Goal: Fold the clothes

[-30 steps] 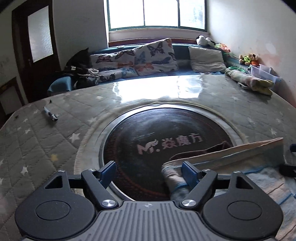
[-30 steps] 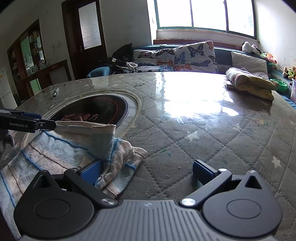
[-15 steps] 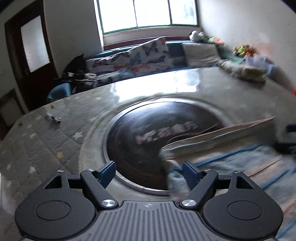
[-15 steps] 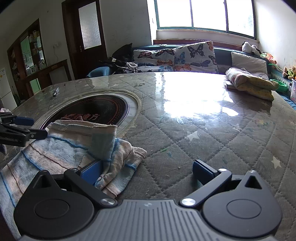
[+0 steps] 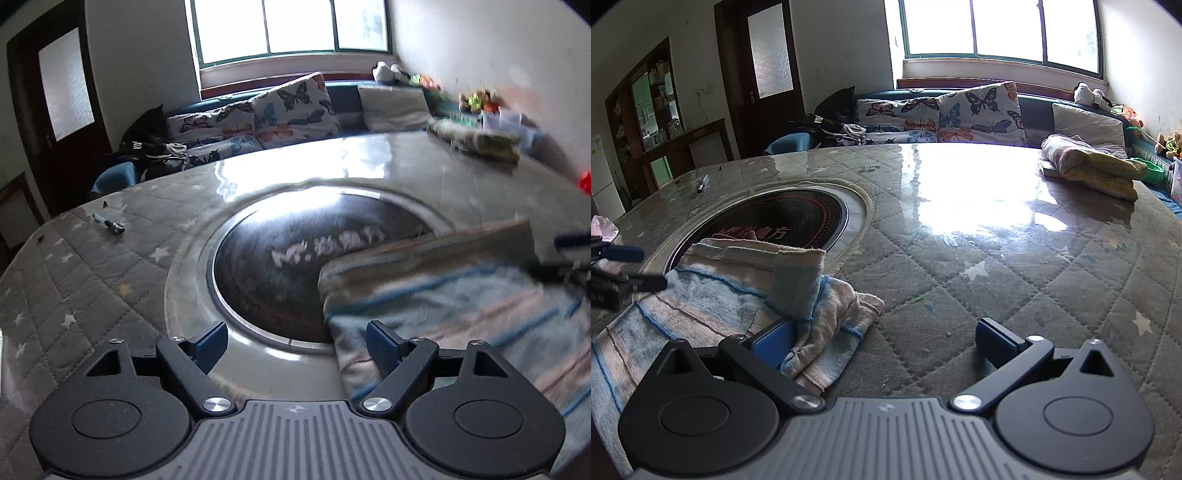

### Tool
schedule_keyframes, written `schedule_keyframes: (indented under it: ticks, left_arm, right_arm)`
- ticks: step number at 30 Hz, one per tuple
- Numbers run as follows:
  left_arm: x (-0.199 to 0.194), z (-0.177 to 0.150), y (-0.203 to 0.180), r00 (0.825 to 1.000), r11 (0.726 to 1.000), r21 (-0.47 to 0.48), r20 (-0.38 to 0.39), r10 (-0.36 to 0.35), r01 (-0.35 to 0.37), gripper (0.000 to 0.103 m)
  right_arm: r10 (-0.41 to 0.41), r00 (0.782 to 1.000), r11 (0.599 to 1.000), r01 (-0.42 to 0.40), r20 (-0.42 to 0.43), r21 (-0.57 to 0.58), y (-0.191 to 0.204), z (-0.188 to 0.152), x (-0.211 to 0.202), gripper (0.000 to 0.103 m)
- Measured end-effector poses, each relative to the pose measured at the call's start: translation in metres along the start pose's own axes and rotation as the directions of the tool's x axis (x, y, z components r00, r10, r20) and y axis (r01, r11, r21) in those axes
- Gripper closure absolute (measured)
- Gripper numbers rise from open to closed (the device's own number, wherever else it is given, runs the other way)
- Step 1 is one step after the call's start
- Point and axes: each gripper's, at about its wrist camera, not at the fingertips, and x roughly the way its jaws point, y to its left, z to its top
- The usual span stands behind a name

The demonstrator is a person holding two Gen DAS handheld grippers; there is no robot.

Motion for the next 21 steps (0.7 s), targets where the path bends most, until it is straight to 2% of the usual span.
schedule_keyframes:
  ticks: [5,8,12,21]
  left_arm:
    - [-0.004,-0.004,0.007,0.997,0.997,0.011,-0.005,0.077,-0.077,0.019]
    - [-0.012,-0.006,0.009,0.998,0.998,-0.025,-0.002,0.056,-0.056,0.019]
    - [-0.022,-0.008,0.0,1.0,1.0,-0.018,0.02,0.003,-0.003,0.018]
    - [-0.033,-0.023,0.001,0.999,0.998,0.038,0.005,0.052,-0.052,0.018]
  right_arm:
    - [0.0,1.0,1.0,0.0,0.0,0.0,0.0,0.0,0.0,0.0]
    - [0.0,1.0,1.0,0.0,0.0,0.0,0.0,0.0,0.0,0.0]
    - [-0.001,1.0,1.0,0.001,0.001,0.0,0.0,0.0,0.0,0.0]
    - [-0.025,0.999,0.999,0.026,0.021,-0.032,0.009,0.006,-0.011,0.0]
